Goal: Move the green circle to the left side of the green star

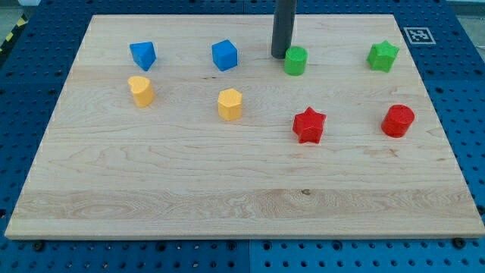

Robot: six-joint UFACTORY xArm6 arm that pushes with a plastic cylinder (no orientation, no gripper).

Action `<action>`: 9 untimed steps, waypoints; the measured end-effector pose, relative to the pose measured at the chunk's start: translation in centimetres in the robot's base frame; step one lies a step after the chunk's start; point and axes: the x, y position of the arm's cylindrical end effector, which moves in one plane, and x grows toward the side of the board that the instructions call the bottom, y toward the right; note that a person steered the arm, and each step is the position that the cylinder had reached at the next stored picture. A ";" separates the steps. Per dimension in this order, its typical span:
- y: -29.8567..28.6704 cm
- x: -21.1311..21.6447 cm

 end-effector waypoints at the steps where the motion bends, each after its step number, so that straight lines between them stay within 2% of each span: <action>1: -1.7 2.0; 2: -1.5 3.8; 4: 2.1 -0.6; 5: 1.5 -0.7; 6: 4.5 -0.7; 9: 6.3 1.7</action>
